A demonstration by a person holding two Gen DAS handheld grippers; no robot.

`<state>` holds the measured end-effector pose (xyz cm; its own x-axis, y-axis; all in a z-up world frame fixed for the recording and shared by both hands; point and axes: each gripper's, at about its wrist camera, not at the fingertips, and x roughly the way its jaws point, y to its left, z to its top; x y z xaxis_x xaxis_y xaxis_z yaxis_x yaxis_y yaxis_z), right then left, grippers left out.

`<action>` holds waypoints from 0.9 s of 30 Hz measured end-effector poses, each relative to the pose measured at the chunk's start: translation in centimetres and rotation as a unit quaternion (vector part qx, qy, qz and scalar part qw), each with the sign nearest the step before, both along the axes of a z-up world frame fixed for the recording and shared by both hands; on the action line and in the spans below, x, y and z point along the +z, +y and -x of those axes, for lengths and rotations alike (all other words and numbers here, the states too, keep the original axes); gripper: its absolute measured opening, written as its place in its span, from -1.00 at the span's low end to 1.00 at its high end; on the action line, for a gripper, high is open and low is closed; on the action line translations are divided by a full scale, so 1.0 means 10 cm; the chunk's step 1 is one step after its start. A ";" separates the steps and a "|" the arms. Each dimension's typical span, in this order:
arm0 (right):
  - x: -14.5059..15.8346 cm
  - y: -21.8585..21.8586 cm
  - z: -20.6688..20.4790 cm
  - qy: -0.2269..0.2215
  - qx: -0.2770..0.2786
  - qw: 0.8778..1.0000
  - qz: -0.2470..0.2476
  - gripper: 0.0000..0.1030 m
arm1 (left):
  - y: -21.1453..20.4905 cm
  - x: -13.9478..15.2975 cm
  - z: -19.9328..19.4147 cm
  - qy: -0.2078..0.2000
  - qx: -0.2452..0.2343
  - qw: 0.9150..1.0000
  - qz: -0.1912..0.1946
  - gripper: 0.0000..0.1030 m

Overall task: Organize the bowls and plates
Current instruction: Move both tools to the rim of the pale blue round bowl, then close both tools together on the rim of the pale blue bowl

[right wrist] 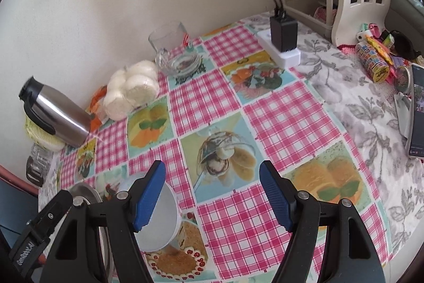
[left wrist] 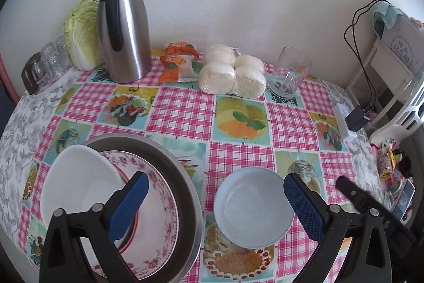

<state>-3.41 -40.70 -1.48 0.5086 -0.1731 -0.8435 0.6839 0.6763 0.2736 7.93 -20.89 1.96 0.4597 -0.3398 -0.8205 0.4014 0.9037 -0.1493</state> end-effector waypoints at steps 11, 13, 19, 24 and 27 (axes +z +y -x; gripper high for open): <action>-0.27 0.13 -0.16 0.023 0.027 0.999 -0.020 0.17 | -0.24 -0.22 -0.01 0.018 -0.025 0.999 -0.014 0.77; -0.30 0.16 -0.19 0.024 0.033 0.999 -0.024 0.11 | -0.28 -0.26 -0.01 0.020 -0.029 0.999 -0.017 0.70; -0.43 0.21 -0.26 0.035 0.048 0.998 -0.033 -0.13 | -0.36 -0.39 -0.01 0.033 -0.038 0.998 -0.025 0.46; -0.46 0.25 -0.30 0.033 0.061 0.997 -0.032 -0.20 | -0.36 -0.46 -0.04 0.047 -0.037 0.998 -0.018 0.30; -0.52 0.28 -0.33 0.035 0.068 0.996 -0.040 -0.30 | -0.37 -0.50 -0.05 0.052 -0.035 0.998 -0.023 0.23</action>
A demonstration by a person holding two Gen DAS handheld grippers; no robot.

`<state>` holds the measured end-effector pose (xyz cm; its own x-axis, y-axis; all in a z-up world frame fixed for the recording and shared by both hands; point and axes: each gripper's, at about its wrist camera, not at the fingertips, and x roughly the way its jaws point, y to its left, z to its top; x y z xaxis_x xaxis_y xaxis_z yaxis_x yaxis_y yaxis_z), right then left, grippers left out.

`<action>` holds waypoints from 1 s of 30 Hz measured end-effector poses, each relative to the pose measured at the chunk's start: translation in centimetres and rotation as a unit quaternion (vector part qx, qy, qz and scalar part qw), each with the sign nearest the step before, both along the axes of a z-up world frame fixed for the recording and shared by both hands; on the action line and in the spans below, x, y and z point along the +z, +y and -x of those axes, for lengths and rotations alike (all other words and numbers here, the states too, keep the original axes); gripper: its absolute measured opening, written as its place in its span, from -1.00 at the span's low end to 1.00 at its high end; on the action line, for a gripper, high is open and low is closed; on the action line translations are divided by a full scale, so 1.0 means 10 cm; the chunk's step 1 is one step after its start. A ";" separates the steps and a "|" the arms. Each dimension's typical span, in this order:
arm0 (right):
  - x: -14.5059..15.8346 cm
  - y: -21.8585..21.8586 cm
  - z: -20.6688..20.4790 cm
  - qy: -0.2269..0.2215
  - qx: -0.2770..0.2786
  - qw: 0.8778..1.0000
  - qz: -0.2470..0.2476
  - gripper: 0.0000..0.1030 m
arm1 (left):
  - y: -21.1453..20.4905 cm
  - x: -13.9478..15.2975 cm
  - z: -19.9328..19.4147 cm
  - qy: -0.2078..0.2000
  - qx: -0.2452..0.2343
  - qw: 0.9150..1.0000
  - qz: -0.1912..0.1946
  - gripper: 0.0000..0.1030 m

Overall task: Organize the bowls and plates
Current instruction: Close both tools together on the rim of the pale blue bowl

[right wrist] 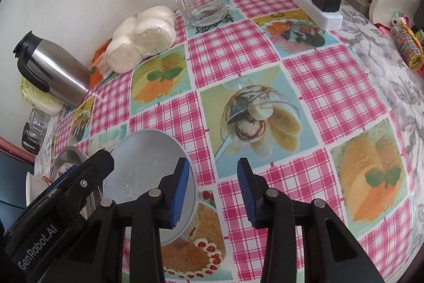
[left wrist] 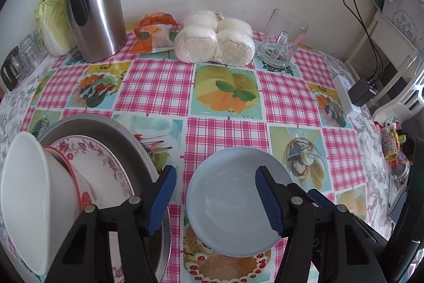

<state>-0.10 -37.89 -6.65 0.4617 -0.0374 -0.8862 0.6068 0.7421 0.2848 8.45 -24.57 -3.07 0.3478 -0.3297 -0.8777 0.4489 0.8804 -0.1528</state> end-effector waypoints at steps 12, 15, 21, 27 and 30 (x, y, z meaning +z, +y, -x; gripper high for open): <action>-0.23 0.08 -0.08 0.016 0.011 1.000 -0.024 -0.54 | -0.02 -0.11 -0.01 0.016 0.002 1.000 -0.008 0.21; -0.23 0.07 -0.07 0.011 0.009 0.999 -0.028 -0.62 | -0.02 -0.12 -0.02 0.018 0.002 1.000 -0.008 0.21; -0.22 0.02 -0.03 0.009 -0.002 1.000 -0.030 -0.68 | -0.03 -0.15 -0.02 0.029 0.001 1.000 -0.003 0.07; -0.22 -0.05 0.02 0.006 -0.013 0.999 -0.035 -0.68 | -0.06 -0.23 -0.02 0.040 -0.001 0.999 -0.009 -0.13; -0.22 -0.06 0.02 0.006 -0.016 0.999 -0.034 -0.68 | -0.09 -0.30 -0.02 0.049 -0.003 0.999 -0.009 -0.31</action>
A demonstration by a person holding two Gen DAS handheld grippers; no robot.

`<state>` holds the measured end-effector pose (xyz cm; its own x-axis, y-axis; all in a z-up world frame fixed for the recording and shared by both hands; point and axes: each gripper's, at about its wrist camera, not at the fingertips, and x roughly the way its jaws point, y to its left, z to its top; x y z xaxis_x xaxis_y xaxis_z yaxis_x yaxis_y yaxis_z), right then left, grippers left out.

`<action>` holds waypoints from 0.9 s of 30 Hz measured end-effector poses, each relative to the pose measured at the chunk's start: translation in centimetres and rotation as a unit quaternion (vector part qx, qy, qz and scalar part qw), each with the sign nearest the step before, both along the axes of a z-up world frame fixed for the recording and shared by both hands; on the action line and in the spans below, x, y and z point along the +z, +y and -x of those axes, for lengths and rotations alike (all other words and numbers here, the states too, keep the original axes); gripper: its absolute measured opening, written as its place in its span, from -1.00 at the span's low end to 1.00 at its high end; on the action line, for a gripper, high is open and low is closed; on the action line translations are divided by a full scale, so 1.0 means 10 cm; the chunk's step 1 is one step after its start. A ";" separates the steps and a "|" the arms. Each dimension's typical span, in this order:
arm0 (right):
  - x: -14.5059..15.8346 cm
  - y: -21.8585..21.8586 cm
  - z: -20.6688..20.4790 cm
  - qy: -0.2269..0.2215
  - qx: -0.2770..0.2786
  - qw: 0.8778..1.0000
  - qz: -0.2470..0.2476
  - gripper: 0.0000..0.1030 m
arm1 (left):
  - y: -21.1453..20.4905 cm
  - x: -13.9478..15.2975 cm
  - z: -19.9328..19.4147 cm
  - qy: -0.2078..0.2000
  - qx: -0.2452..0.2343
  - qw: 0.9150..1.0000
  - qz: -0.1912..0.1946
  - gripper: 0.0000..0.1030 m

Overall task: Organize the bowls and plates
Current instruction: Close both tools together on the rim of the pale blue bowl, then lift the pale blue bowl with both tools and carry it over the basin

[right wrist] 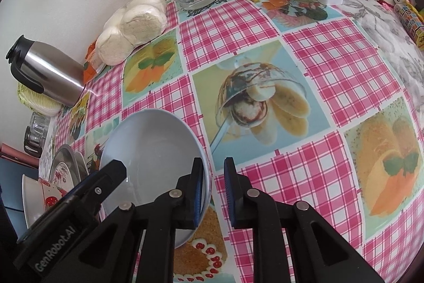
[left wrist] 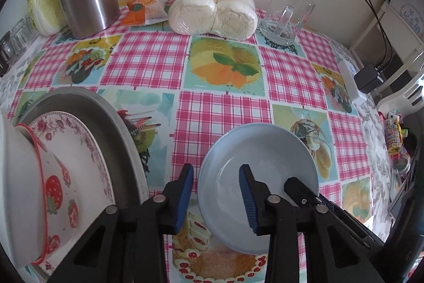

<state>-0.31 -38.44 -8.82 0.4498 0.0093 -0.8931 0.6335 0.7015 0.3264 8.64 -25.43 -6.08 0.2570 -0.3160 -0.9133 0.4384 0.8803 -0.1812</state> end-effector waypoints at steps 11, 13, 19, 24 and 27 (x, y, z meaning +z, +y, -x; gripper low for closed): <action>-0.02 -0.02 0.04 -0.007 -0.009 1.000 -0.015 -0.68 | -0.04 -0.15 0.01 0.004 -0.001 1.000 -0.011 -0.57; -0.02 -0.02 0.03 -0.007 -0.010 1.000 -0.015 -0.68 | -0.03 -0.16 0.01 0.001 0.001 1.000 -0.014 -0.63; -0.02 0.00 0.02 -0.013 -0.009 0.999 -0.033 -0.68 | -0.02 -0.14 0.01 0.000 0.000 1.000 -0.006 -0.77; 0.00 0.01 0.00 -0.010 -0.008 0.999 -0.032 -0.68 | -0.01 -0.13 0.01 0.001 0.000 1.000 -0.003 -0.77; 0.05 0.02 0.00 -0.014 -0.007 0.999 -0.029 -0.68 | 0.00 -0.09 0.01 -0.004 0.002 1.000 0.000 -0.79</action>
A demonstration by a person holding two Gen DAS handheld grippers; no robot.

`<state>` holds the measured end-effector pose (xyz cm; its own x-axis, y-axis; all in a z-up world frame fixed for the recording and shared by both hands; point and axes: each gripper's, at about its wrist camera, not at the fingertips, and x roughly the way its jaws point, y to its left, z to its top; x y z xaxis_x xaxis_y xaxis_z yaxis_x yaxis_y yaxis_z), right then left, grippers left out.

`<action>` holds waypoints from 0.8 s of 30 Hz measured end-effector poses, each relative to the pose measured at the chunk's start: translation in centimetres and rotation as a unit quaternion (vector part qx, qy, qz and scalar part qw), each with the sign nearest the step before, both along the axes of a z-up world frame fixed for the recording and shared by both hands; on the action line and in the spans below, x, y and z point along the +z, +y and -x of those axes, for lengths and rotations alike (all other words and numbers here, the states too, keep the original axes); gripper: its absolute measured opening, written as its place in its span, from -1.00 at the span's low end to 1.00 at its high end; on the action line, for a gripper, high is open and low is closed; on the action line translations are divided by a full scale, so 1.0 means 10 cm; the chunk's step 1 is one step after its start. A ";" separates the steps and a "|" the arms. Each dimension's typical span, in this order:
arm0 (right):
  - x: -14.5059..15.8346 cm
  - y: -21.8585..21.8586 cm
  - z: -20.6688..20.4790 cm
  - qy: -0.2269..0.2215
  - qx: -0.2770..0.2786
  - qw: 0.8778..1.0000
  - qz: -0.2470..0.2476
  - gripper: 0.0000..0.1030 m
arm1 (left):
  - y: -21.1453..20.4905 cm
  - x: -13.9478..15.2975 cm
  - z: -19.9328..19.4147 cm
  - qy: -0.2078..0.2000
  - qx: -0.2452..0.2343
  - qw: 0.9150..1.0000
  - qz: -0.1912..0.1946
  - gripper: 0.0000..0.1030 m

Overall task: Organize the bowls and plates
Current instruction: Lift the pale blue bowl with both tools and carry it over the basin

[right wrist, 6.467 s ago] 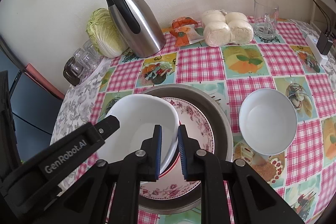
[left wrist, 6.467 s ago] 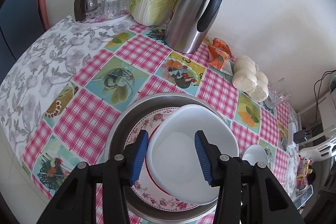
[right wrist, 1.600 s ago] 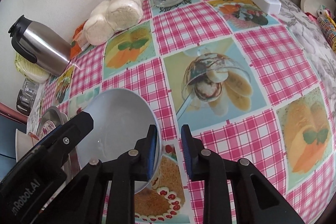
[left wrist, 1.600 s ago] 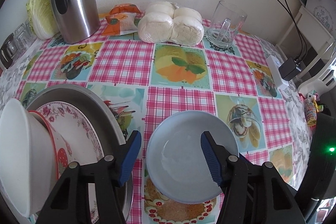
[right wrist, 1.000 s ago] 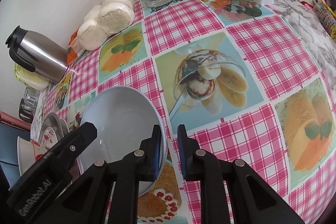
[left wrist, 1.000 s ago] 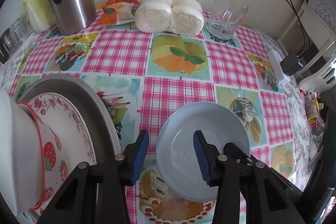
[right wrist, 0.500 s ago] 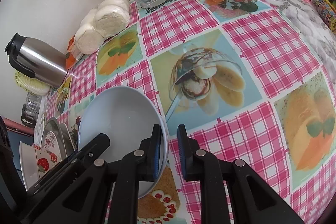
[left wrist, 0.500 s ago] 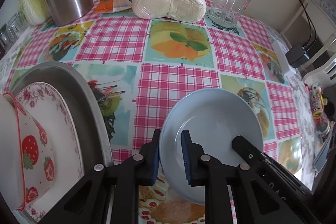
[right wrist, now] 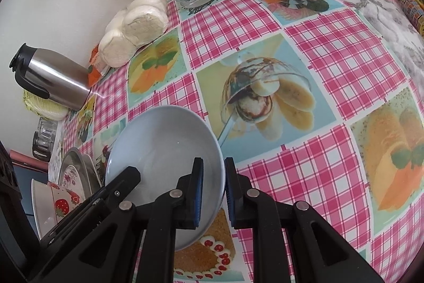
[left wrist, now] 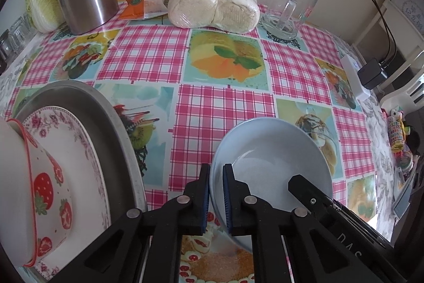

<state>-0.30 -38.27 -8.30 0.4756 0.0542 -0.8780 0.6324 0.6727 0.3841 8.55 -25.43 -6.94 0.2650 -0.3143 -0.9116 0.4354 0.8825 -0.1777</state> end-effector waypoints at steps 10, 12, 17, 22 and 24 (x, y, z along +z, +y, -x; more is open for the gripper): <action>0.49 0.10 0.01 -0.050 0.006 0.998 0.032 -0.68 | 0.17 0.42 0.00 -0.036 0.008 0.999 0.036 -0.77; 0.62 0.15 0.02 -0.060 0.008 0.997 0.041 -0.68 | 0.21 0.52 0.01 -0.045 0.009 0.998 0.044 -0.77; 0.92 0.31 0.00 -0.087 0.017 0.994 0.056 -0.68 | 0.38 0.80 0.03 -0.070 0.018 0.996 0.060 -0.78; 1.12 0.55 -0.07 -0.110 0.036 0.992 0.058 -0.68 | 0.69 1.00 0.05 -0.084 0.032 0.994 0.069 -0.78; 1.18 0.68 -0.11 -0.115 0.052 0.990 0.063 -0.68 | 0.85 1.08 0.05 -0.090 0.042 0.993 0.070 -0.78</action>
